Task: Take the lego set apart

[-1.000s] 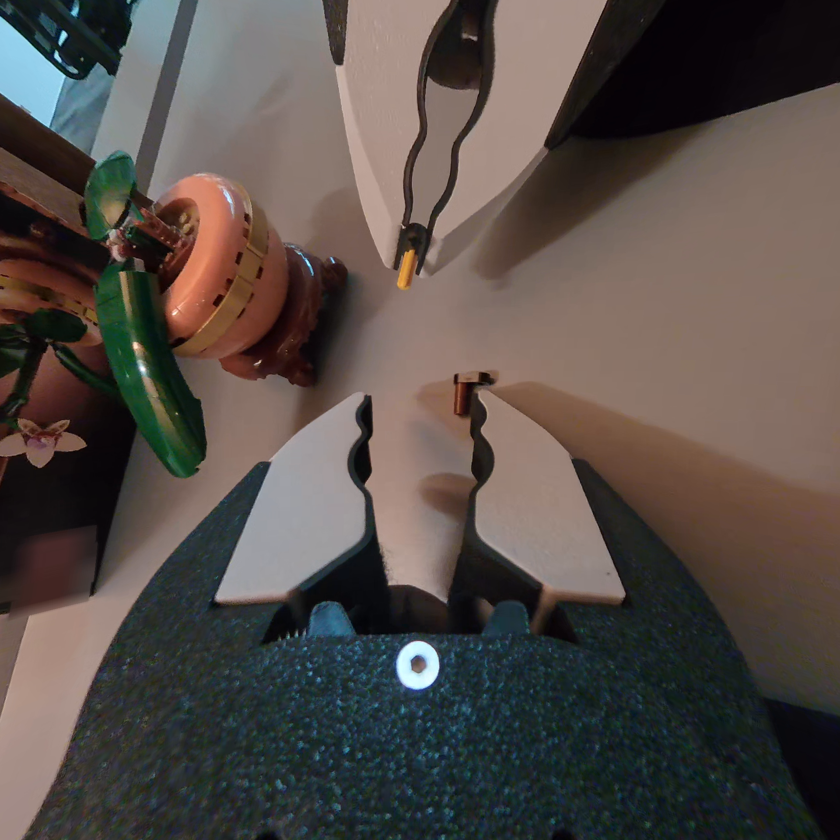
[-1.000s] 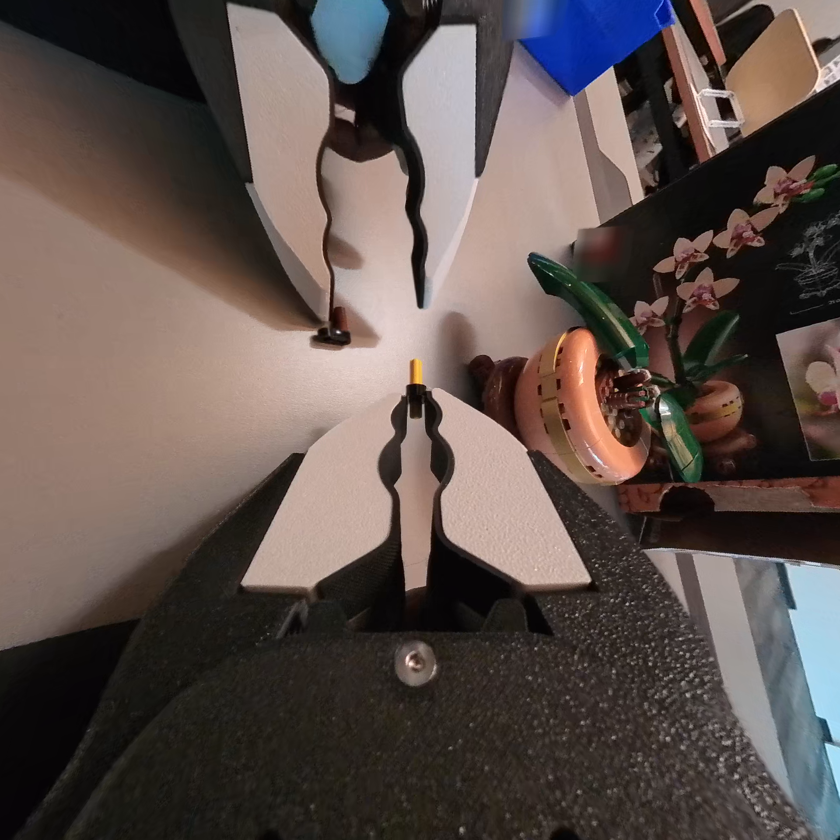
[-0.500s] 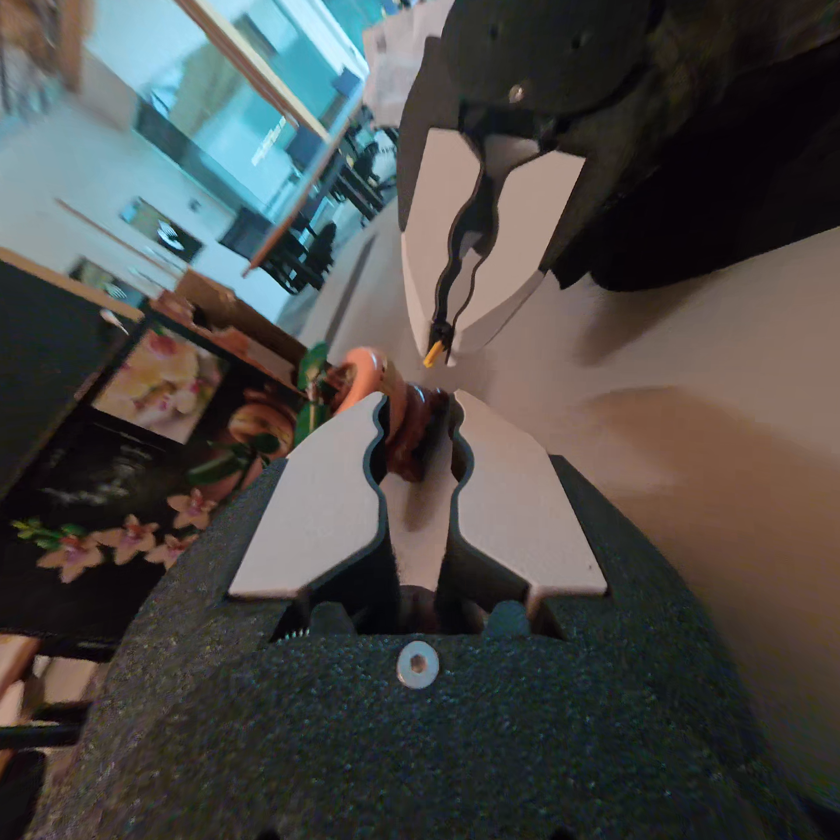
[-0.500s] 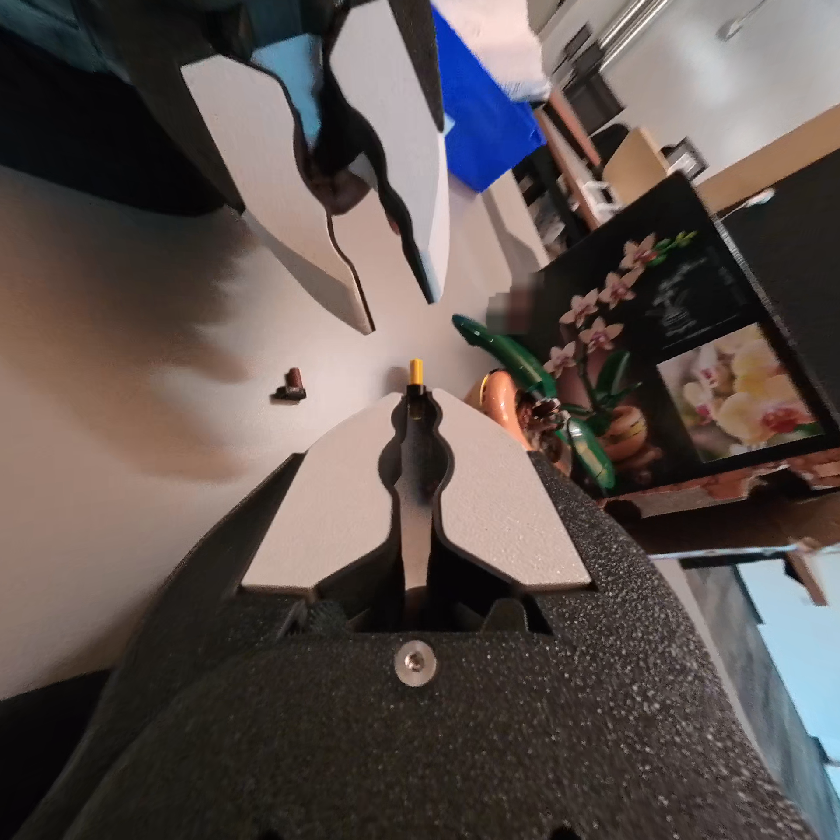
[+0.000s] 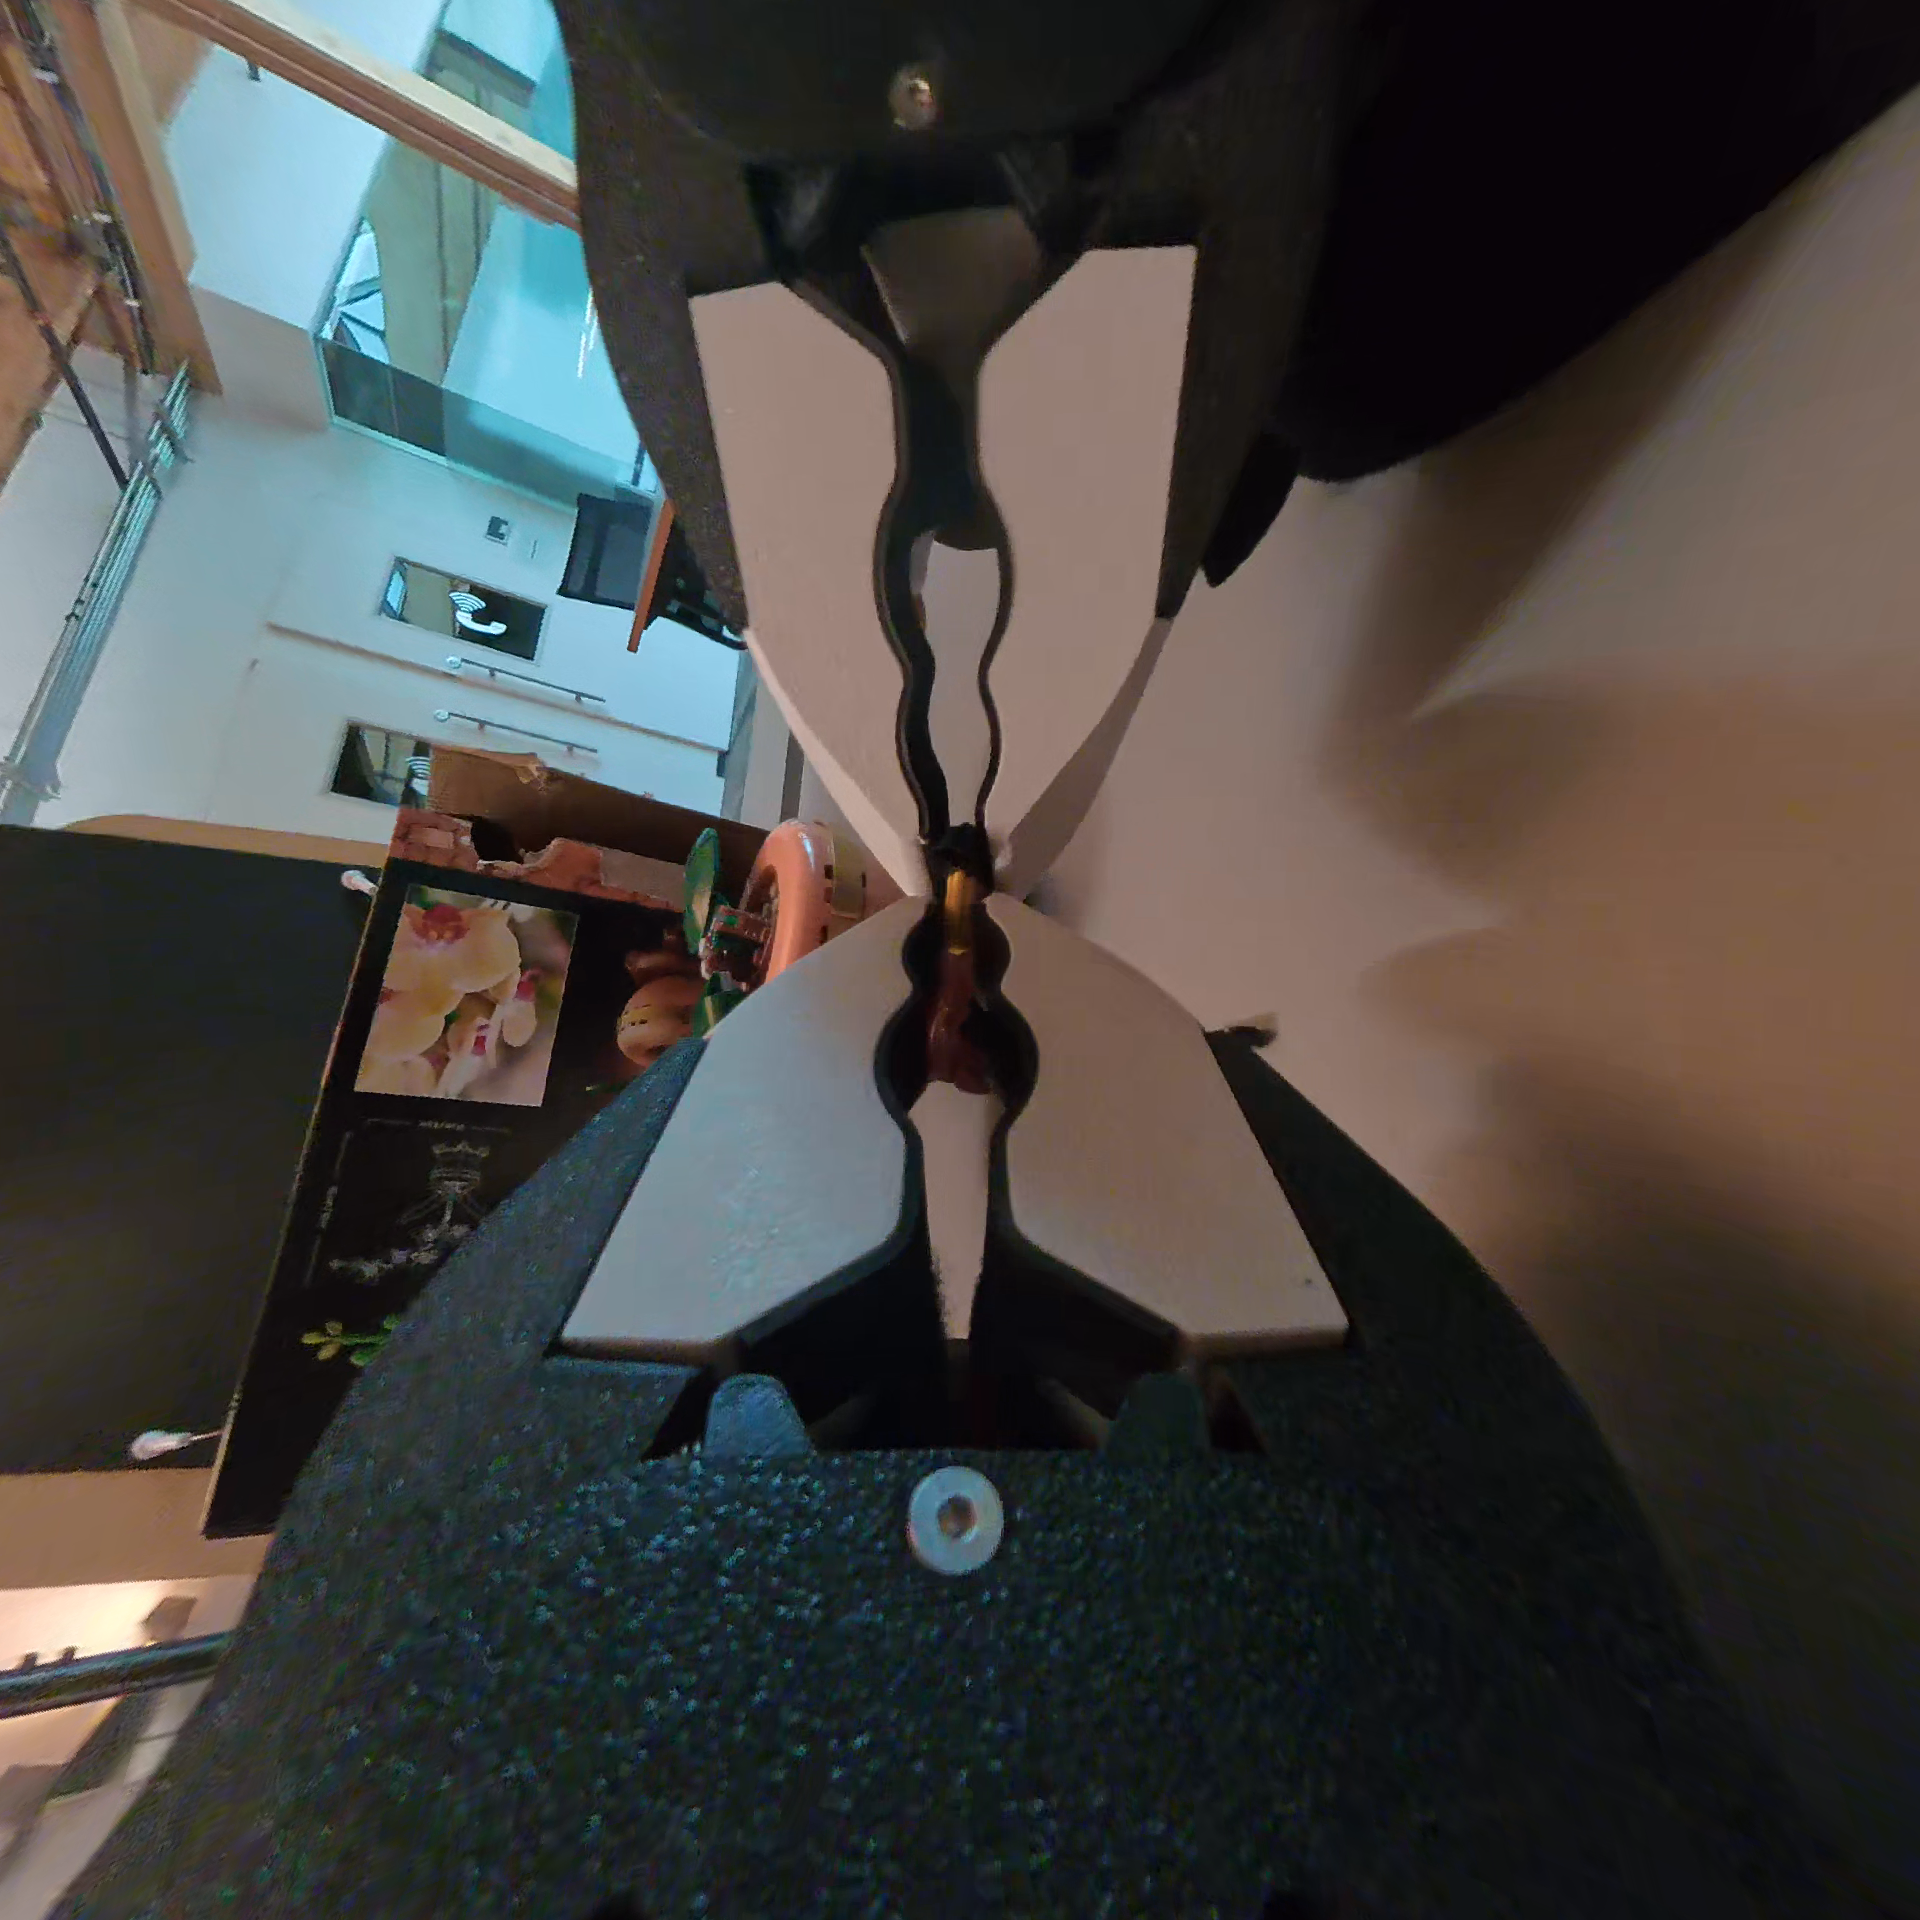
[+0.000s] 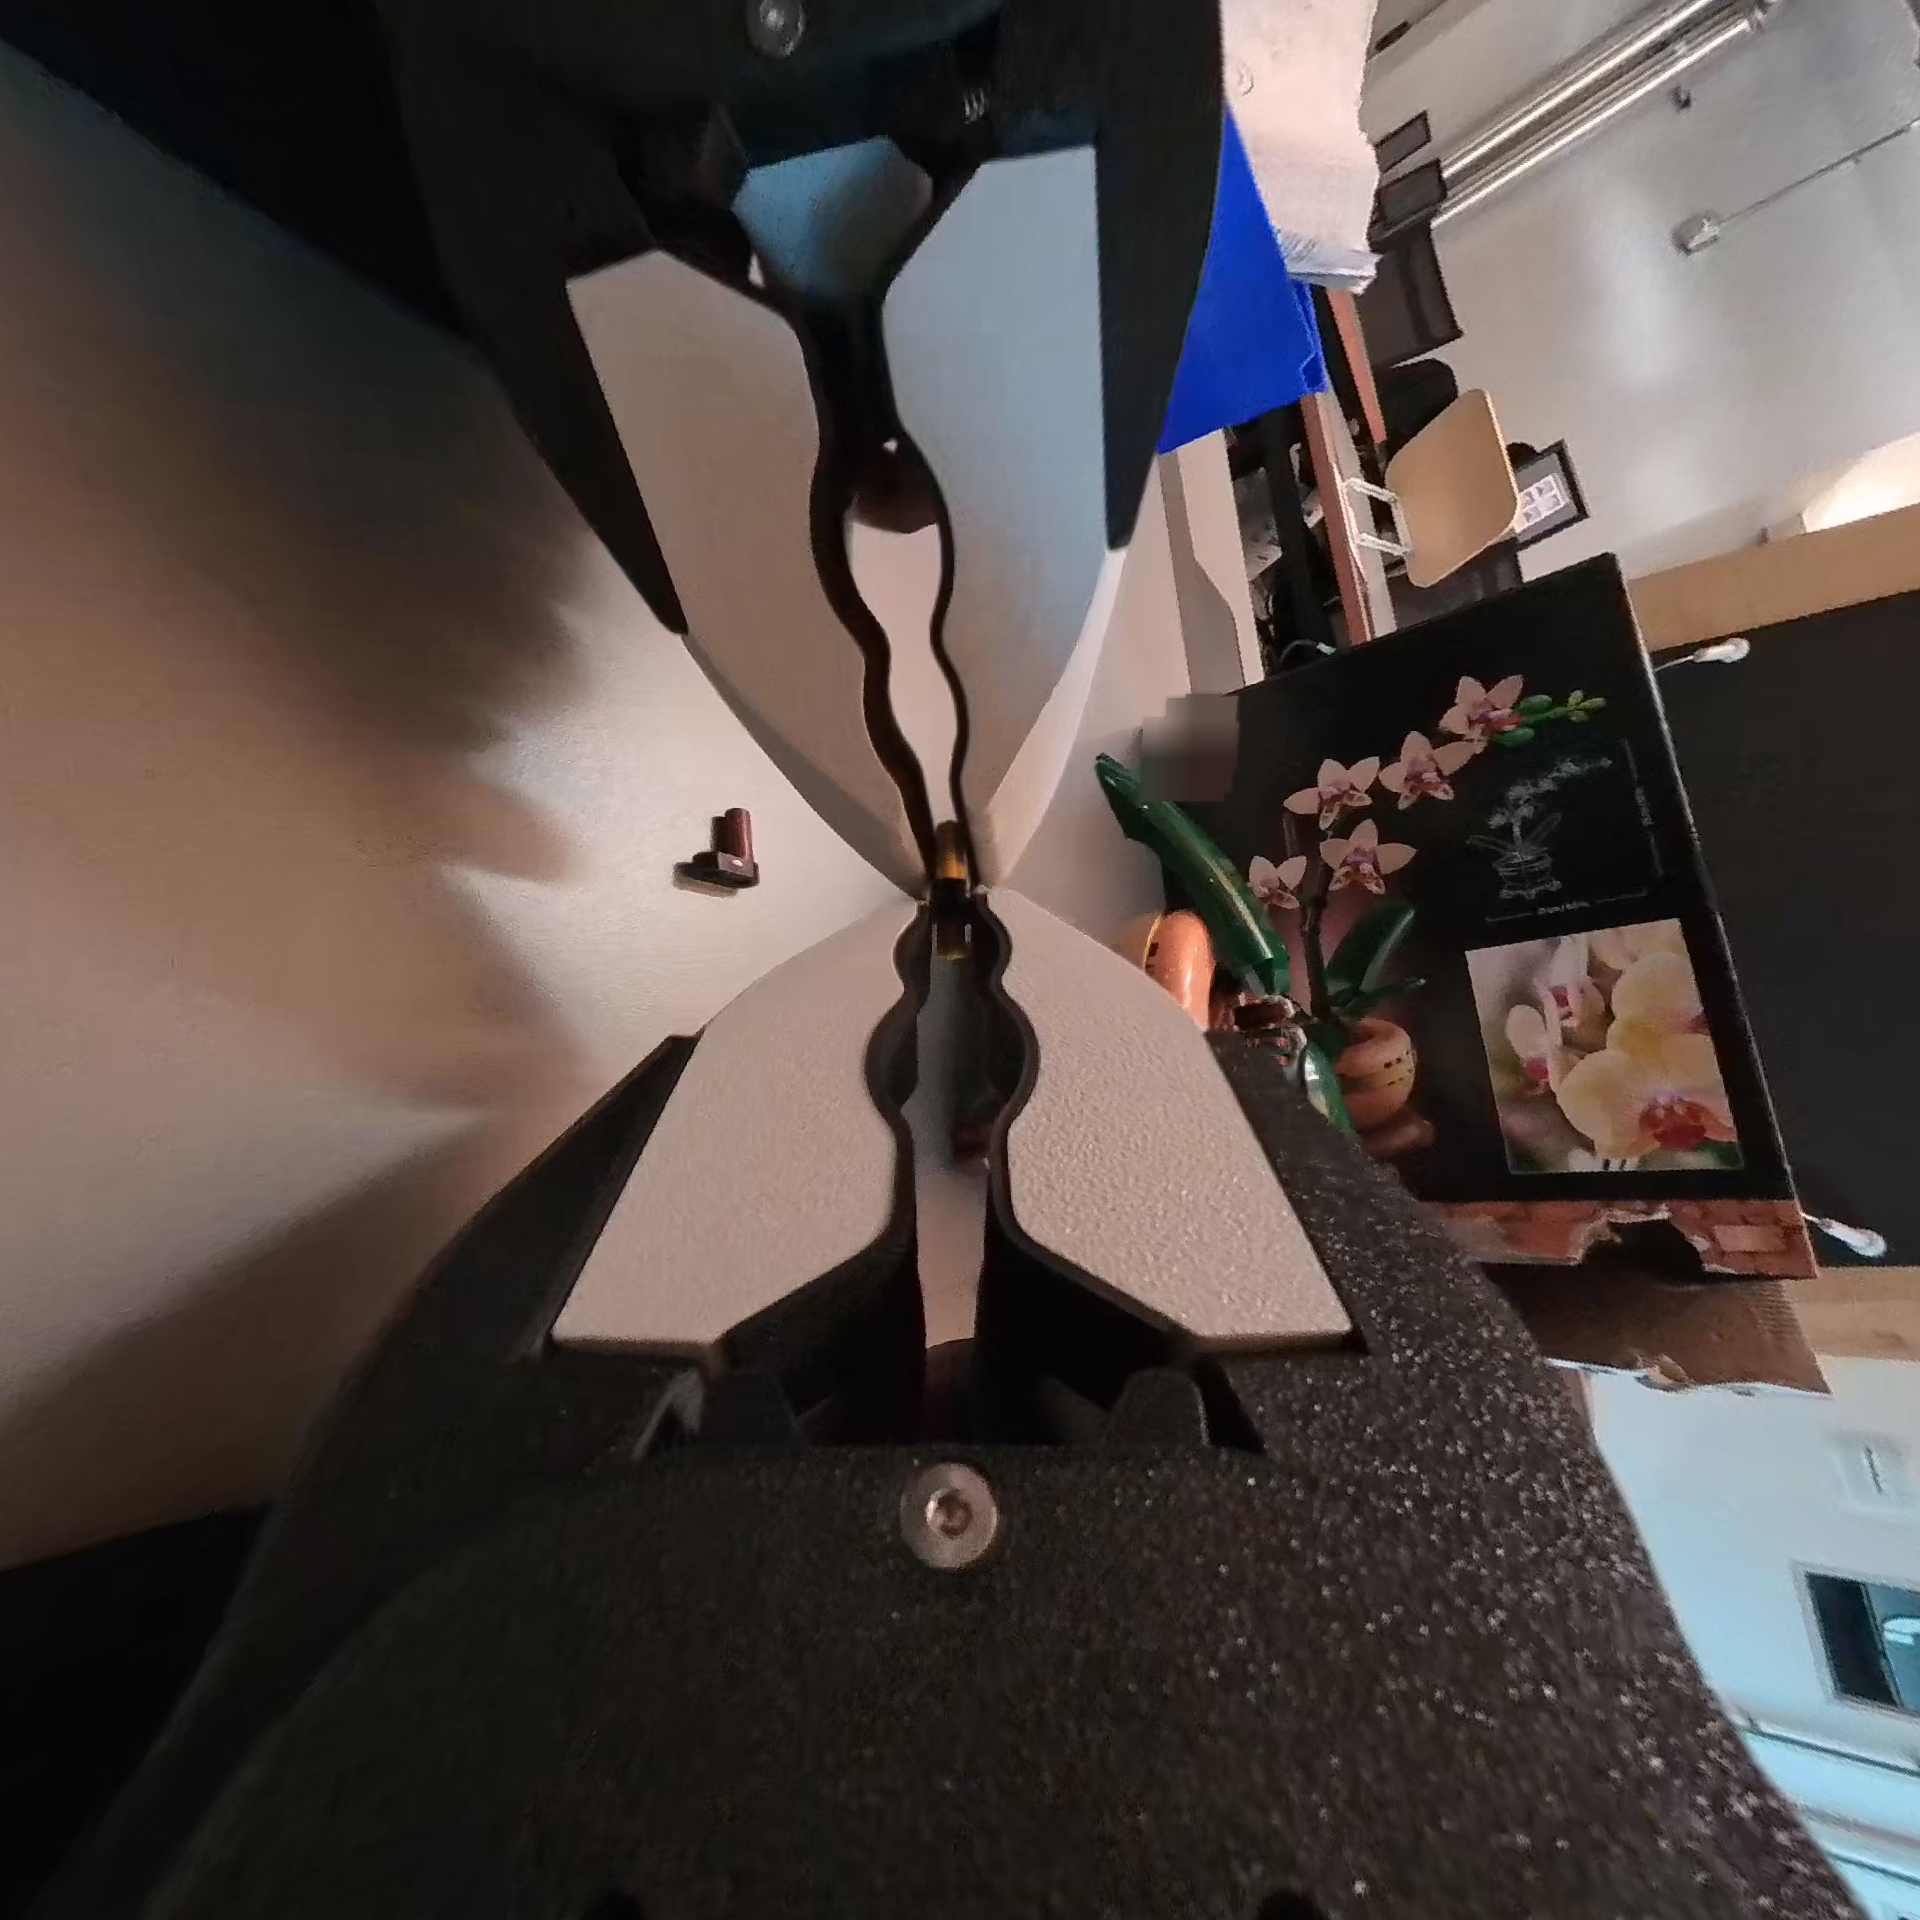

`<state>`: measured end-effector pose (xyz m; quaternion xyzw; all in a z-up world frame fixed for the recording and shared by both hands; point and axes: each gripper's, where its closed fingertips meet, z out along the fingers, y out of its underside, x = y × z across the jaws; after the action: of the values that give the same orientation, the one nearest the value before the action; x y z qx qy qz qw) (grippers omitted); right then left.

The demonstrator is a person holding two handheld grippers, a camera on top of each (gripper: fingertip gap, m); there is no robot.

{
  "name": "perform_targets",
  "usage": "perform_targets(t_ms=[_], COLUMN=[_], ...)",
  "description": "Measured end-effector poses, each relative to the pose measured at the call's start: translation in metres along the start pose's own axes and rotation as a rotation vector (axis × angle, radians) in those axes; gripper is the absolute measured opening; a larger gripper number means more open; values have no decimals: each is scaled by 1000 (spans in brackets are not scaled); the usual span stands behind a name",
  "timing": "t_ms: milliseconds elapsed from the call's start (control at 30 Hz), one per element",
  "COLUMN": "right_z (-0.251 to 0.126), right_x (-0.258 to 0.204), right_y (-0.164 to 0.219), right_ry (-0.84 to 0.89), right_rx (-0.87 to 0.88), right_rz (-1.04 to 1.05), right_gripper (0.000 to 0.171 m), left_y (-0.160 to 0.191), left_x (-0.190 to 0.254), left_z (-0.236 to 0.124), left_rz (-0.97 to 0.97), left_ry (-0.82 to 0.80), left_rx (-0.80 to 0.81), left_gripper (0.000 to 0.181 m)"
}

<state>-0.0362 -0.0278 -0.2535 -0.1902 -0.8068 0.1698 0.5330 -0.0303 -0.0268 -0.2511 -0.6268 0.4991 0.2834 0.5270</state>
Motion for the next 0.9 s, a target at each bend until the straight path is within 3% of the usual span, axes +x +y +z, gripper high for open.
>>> perform_targets(t_ms=[233,400,500,600,900], right_z=[-5,-1,2,5,6], right_x=[8,6,-1,-1,4], right_y=[1,2,0,2,2], right_ry=[19,58,62,85,91], right_rx=[16,-40,-77,-124,-148], right_rz=[50,-61,-165,-229,-187], right_gripper=[7,21,9,7,7], left_y=[4,8,7,10,11], left_x=[-8,-2,4,4,-1], left_z=[-2,-1,2,3,-1], left_rz=[-85,-65,-36,-45,6], left_ry=[-8,21,41,48,40], left_rx=[-16,-45,-77,-98,-113], left_gripper=[3,4,4,4,4])
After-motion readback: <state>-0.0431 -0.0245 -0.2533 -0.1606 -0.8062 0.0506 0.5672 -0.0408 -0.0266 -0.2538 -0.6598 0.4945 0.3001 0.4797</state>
